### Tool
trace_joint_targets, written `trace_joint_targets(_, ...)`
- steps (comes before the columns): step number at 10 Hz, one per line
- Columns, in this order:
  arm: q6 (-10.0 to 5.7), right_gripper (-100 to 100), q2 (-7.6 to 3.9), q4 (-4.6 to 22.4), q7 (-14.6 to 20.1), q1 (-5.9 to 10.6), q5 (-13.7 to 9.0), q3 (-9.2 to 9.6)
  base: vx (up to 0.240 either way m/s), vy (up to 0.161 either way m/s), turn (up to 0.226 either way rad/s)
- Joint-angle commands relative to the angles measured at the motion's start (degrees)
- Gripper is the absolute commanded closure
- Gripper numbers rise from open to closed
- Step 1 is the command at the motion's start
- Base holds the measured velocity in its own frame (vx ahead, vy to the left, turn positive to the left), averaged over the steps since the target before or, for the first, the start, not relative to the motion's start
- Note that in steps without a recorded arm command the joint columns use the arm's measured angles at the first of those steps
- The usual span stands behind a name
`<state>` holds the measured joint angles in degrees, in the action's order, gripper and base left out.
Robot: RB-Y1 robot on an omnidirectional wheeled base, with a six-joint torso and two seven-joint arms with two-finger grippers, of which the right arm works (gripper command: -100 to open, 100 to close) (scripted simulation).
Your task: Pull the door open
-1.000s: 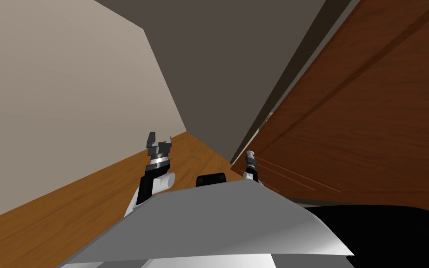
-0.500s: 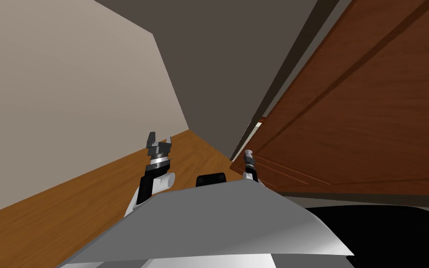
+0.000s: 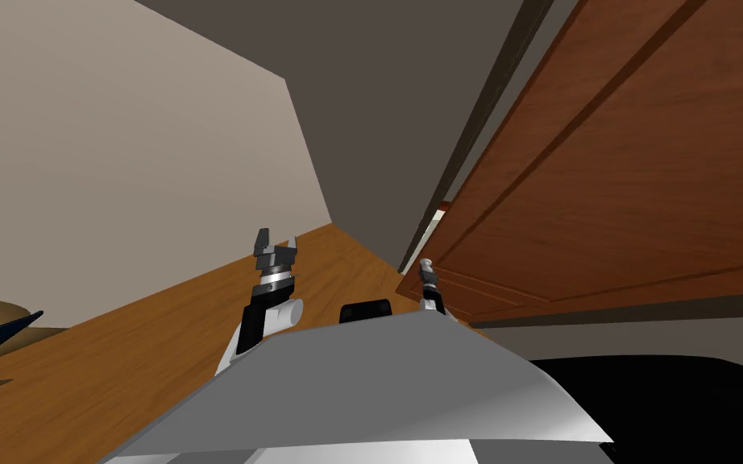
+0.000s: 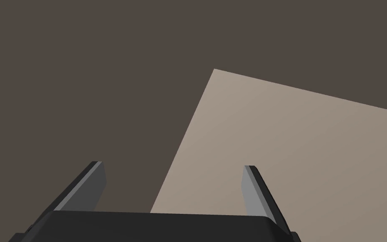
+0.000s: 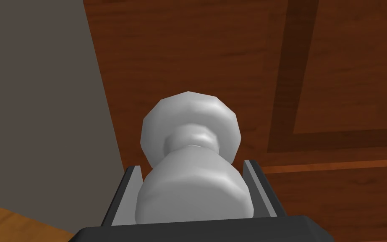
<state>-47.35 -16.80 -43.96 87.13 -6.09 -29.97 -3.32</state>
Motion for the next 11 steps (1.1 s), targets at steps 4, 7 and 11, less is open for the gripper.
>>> trace_joint_targets(4,-0.59,100,-1.27,-1.42,2.37,-1.08,1.77,3.02,-0.209,-0.015,0.069)
trace_joint_targets(7,-1.08,100,-2.34,-2.62,4.37,-1.99,3.28,5.59,-0.243,-0.011,0.074)
trace_joint_targets(11,-1.43,100,-3.02,-3.38,5.69,-2.90,4.50,7.63,-0.177,-0.005,0.039)
